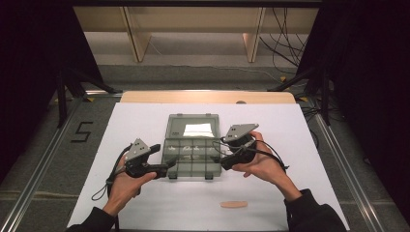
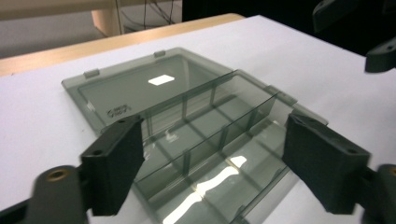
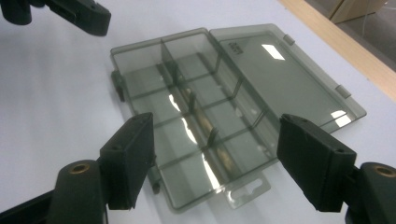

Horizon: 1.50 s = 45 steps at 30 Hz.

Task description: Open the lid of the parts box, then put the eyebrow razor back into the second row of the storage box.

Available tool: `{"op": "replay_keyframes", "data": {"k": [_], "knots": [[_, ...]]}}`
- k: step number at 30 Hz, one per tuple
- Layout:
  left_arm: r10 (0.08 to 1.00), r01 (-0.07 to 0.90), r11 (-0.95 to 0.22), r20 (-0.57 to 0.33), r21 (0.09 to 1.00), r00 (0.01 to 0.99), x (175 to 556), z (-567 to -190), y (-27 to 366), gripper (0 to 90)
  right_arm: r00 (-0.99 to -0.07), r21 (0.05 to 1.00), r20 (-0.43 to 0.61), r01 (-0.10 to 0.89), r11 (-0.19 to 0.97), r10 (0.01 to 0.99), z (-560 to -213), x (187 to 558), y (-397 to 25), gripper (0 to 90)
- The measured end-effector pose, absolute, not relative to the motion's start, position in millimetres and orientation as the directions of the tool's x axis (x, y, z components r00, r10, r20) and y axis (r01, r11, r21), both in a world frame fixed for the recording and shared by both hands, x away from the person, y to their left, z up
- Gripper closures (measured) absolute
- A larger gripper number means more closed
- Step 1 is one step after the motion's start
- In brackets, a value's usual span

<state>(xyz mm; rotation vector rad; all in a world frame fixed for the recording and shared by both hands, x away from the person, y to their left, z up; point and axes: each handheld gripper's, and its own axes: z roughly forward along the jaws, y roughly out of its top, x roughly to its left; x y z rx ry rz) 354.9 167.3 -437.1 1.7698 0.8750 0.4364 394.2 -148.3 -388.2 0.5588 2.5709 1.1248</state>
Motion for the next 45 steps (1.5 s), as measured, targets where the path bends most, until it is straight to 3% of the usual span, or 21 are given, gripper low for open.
{"op": "replay_keyframes", "data": {"k": [38,45], "knots": [[0.7,0.272,-0.123,-0.111,0.954,0.706,327,-427,162,16.7,-0.931,0.579,-0.093,0.237,0.78,0.352,-417,348,-167,27.0],[0.698,0.273,-0.122,-0.113,0.954,0.707,326,-427,162,16.7,-0.952,0.532,-0.045,0.233,0.814,0.302,-420,340,-169,27.0]]}}
